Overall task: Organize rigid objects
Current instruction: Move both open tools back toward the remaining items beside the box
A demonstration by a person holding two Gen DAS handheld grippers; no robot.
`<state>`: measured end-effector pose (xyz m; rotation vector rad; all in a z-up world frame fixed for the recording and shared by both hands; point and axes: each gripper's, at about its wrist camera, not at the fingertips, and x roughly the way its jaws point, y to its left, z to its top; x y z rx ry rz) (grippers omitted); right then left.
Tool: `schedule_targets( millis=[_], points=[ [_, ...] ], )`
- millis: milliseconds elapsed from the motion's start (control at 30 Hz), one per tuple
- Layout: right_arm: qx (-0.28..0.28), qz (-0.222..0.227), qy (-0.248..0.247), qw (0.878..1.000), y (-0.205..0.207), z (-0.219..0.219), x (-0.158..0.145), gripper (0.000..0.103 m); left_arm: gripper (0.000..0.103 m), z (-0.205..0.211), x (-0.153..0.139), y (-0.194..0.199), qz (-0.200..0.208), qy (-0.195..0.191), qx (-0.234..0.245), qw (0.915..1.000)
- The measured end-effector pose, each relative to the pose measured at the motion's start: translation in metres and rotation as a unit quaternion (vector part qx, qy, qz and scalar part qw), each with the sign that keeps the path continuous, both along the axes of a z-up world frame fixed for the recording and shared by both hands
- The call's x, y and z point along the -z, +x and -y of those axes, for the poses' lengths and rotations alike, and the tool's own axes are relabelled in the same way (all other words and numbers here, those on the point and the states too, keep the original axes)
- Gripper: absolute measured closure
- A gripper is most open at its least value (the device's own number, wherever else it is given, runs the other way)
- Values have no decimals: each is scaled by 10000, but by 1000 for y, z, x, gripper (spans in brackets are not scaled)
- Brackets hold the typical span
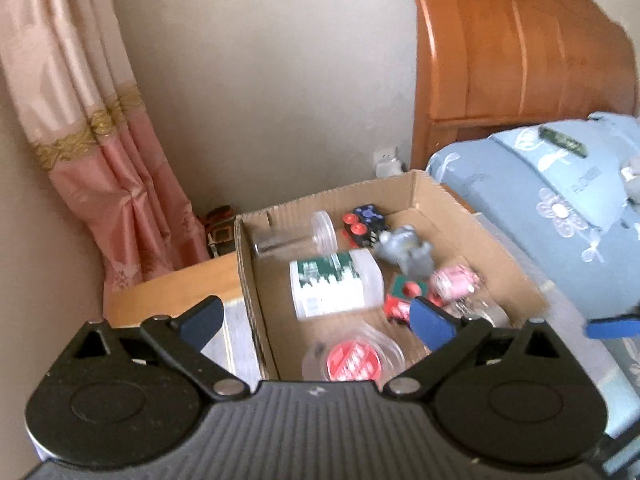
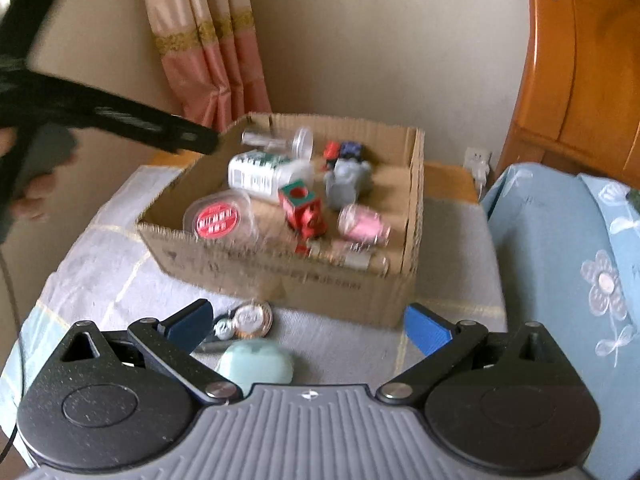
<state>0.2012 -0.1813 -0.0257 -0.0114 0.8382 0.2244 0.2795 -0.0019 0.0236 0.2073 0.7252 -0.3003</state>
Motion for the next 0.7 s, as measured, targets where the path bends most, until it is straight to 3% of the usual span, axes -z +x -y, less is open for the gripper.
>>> schedule_targets(
  millis=[200,433,533,700],
  points=[
    [200,-200,55,9996,-6,-12,41,0,2,-21,28,-60,440,179,-473,9977],
    [451,-361,170,9982,-10,-29,74,0,2,-38,59,-87,-39,-174,-884,9959],
    [406,-313,-110,9986,-8,-40,83,0,2,-39,67,-89,-222,-351,-910,9950],
    [536,-168,-455,9974,-4,-44,91,0,2,-27,75,-92,-337,-329,-783,9958]
  ],
)
